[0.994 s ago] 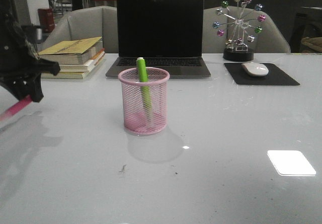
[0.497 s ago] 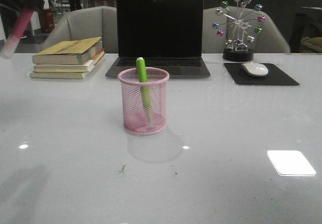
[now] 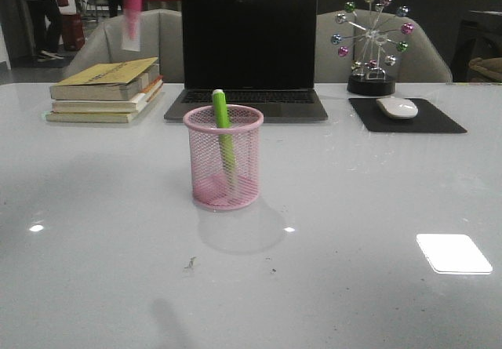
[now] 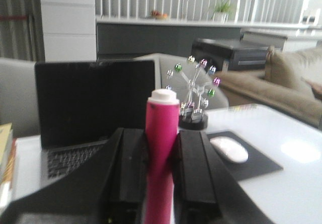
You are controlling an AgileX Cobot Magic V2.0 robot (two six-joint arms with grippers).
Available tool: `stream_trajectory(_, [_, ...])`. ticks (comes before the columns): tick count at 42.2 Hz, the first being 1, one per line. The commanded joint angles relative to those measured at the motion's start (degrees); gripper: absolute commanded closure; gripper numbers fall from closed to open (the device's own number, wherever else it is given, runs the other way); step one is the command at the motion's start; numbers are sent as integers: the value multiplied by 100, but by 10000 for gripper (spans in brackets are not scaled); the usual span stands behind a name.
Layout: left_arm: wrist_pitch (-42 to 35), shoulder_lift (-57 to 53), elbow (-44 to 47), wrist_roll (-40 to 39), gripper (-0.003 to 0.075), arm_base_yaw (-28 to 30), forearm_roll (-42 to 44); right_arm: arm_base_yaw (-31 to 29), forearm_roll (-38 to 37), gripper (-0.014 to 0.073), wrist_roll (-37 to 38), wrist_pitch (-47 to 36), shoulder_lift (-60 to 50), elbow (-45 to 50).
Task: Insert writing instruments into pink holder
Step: 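Lift the pink marker upright with the left gripper, then lower the pink marker into the holder beside the green one, release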
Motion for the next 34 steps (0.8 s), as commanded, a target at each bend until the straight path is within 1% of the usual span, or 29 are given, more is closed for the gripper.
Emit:
stream_trajectory(1, [-1564,267,-154,-43,629,-172,-7,-22,-51,159,-16,-356,-35,-149])
stream_trajectory(3, [-1898,482,-172,-43,629,-225,-7,-22,-51,159,-16,-356,-35,-149])
stream_trajectory(6, [-2000,758,-294,-43,629,-295,-7,-22,-51,159,-16,-356,-35,-149])
stream_trajectory(16, [-1872,1536,-893,-43,629,-384,263,-22,-51,159,-16,-356,-35,-149])
stream_trajectory(22, [-1789,1801,-940,-43,629,-384,478,-22,-51,159,-16,-356,-35,-149])
stream_trajectory(34, [-1463,2159,-940,-43,629,-384,479,-22,-51,159,-16,-356,-35,-149])
